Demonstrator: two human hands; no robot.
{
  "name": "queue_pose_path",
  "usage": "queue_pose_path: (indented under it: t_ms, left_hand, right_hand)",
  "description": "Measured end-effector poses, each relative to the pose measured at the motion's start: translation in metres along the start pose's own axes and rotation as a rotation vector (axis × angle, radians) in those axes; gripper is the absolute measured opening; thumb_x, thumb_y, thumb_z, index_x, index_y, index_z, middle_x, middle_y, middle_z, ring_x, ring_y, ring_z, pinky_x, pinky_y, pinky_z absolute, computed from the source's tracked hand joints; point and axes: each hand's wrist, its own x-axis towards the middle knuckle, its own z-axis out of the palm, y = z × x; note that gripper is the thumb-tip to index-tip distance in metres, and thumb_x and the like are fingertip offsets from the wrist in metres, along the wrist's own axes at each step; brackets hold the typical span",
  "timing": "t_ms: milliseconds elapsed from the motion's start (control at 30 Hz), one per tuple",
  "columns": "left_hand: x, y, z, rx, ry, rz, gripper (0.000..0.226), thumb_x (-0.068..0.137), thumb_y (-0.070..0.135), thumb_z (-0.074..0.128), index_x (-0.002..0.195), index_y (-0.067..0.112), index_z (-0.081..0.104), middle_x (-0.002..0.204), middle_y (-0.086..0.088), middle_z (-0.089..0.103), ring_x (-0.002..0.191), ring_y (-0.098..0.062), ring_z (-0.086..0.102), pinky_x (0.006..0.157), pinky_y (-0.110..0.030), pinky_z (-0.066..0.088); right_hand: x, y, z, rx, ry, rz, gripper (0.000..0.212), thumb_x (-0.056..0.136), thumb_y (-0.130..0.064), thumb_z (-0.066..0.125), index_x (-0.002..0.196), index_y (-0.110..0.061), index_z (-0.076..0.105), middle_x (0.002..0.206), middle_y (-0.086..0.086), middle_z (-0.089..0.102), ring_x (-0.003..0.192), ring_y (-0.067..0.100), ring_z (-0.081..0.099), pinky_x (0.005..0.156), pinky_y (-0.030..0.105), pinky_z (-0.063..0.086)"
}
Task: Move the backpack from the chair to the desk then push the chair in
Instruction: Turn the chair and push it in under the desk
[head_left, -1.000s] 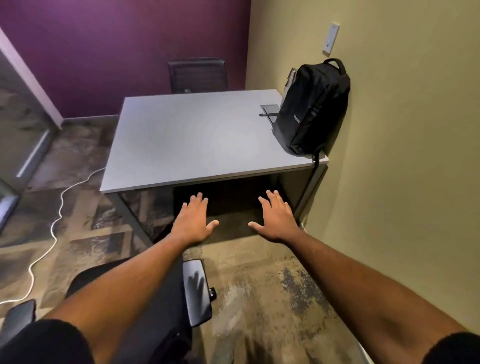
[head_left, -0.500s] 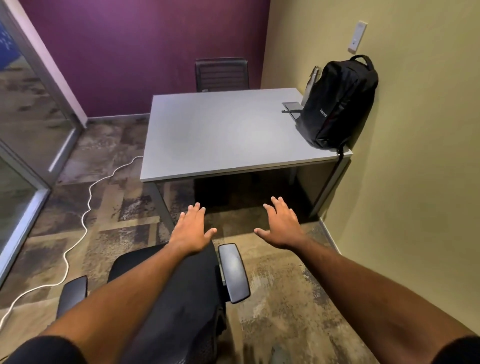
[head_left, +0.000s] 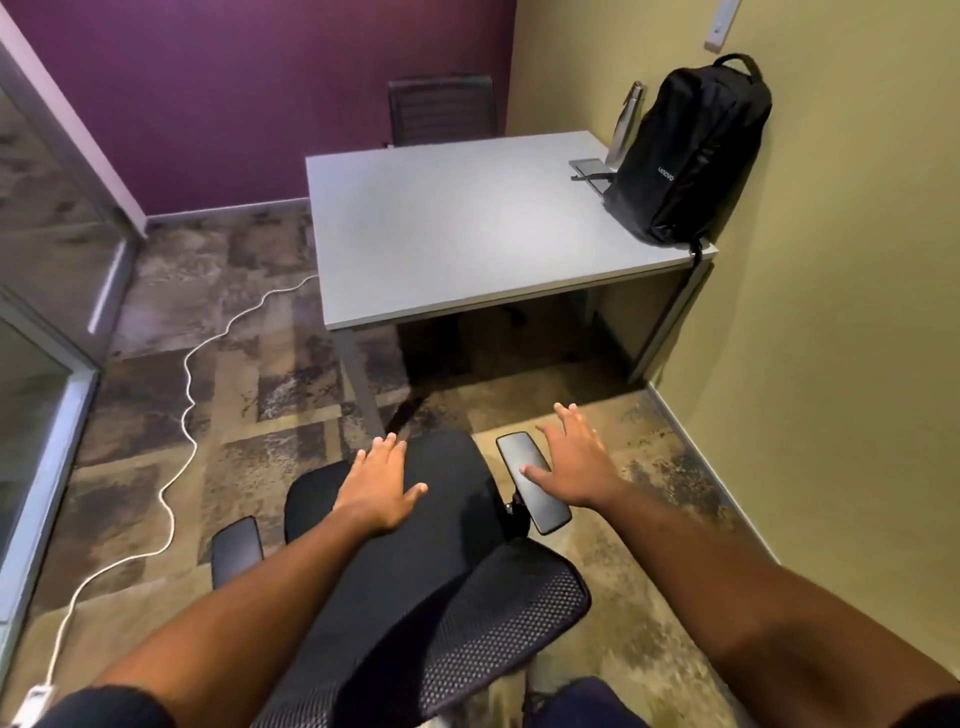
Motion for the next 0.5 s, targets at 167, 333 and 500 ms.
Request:
queue_pose_path:
  t_ms: [167,333,500]
  left_hand:
    - [-0.016,-0.026,0.018,-0.018,-0.044,-0.034,0.080,0.101,0.051,0.046,0.160,0.008,0.013,0.169,-0.011,0.007,0.156,-0.027,0.002,0.127,-0.044,0.005]
    - [-0.033,-0.046,0.029,-0.044,-0.071,-0.078,0.081,0.101,0.053,0.046,0.160,0.008,0.012,0.169,-0.012,0.007,0.156,-0.028,0.003,0.127,-0.045,0.006]
    - [-0.042,-0.066,0.026,-0.048,-0.073,-0.065,0.081,0.101,0.053,0.045,0.160,0.008,0.011,0.169,-0.012,0.007,0.156,-0.028,0.003,0.127,-0.044,0.005]
  right_hand:
    - [-0.012,-0.014,0.021,0.004,-0.071,0.025,0.079,0.092,-0.061,0.061,0.156,-0.021,0.038,0.172,0.011,0.011,0.159,0.031,0.002,0.127,0.054,0.016]
    - [-0.018,-0.030,0.034,0.023,-0.120,0.021,0.078,0.092,-0.059,0.063,0.155,-0.021,0.039,0.173,0.010,0.011,0.160,0.029,0.001,0.127,0.052,0.016]
    - [-0.026,-0.050,0.048,0.005,-0.120,0.024,0.076,0.090,-0.063,0.063,0.151,-0.020,0.044,0.173,0.009,0.012,0.160,0.028,0.002,0.127,0.053,0.018]
